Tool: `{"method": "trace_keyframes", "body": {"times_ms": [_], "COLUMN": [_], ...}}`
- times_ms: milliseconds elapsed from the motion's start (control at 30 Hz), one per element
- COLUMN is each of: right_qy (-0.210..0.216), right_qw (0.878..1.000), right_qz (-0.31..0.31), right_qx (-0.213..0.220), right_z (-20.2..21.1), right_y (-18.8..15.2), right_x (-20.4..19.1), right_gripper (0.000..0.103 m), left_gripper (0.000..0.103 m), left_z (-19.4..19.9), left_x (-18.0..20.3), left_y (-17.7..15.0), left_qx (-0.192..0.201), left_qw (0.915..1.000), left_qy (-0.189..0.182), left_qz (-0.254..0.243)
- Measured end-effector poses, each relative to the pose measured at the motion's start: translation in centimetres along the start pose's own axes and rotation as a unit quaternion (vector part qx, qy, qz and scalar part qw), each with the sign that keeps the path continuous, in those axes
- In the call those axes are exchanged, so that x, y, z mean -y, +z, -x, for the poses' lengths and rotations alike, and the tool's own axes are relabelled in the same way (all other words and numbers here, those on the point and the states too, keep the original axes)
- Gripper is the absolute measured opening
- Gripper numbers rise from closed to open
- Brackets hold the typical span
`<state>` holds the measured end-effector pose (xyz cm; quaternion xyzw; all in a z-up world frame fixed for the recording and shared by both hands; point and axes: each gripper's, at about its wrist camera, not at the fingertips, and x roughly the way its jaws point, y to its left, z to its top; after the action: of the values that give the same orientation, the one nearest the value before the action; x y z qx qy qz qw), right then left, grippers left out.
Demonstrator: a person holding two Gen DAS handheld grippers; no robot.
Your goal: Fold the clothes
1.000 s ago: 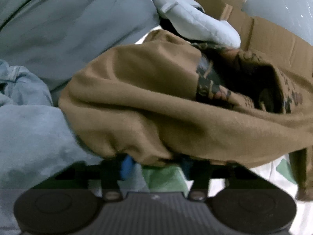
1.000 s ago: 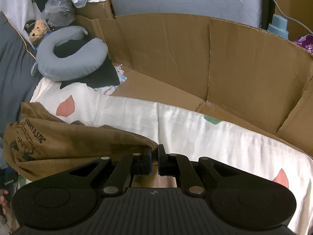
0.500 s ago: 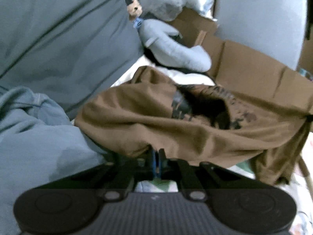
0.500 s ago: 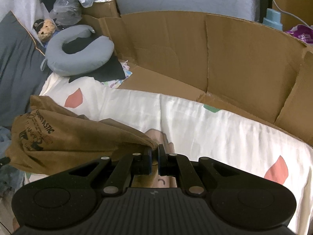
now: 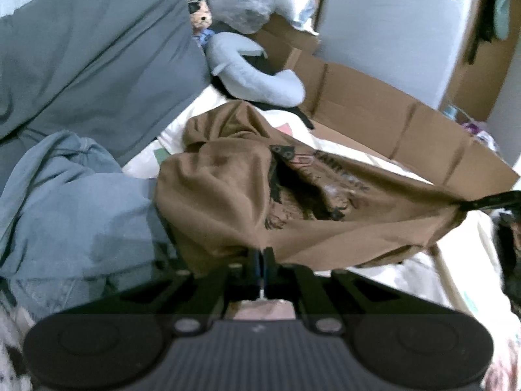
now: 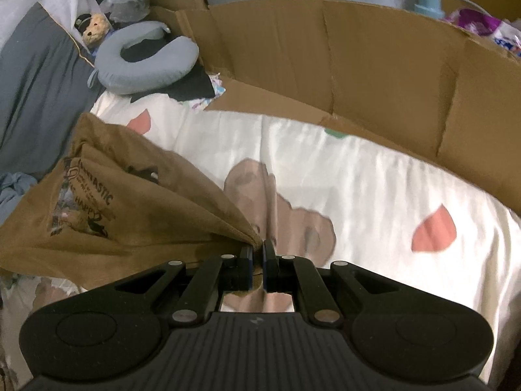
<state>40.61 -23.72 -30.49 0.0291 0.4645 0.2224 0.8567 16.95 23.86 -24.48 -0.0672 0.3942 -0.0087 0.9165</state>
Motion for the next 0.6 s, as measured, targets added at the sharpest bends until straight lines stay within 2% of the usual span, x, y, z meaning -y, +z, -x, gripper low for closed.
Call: {"method": "trace_keyframes", "body": {"times_ms": [267,400,500,600], "right_qy": [0.007,0.010,0.006,0.003], "right_qw": [1.000,1.000,1.000,1.000], "right_qz": [-0.014,-0.017,-0.017,-0.023], "right_qx": [-0.002,0.001,0.005,0.006], "right_z": [3.4,4.3,4.1,3.7], "right_y": [-2.4,-3.1,-3.2,-3.1], "right_x": [1.2,1.0,1.2,1.5], "right_gripper": [0.003,0.003,0.003,0.003], "left_gripper": [0.000,0.000,0.011,0.038], "left_z": [4.4,2.1,-0.2,-2.1], "left_x": [3.5,3.6,2.9,2.2], "left_y": [-0.9,-2.0,-3.1,-4.4], "left_qx": [-0.006,-0.039,-0.063,-0.075], "left_qw": [0.9989,0.9982,0.9973,0.9966], "left_qy": [-0.035,-0.015,0.004,0.014], "left_qz": [-0.031,-0.043,-0.037,-0.031]}}
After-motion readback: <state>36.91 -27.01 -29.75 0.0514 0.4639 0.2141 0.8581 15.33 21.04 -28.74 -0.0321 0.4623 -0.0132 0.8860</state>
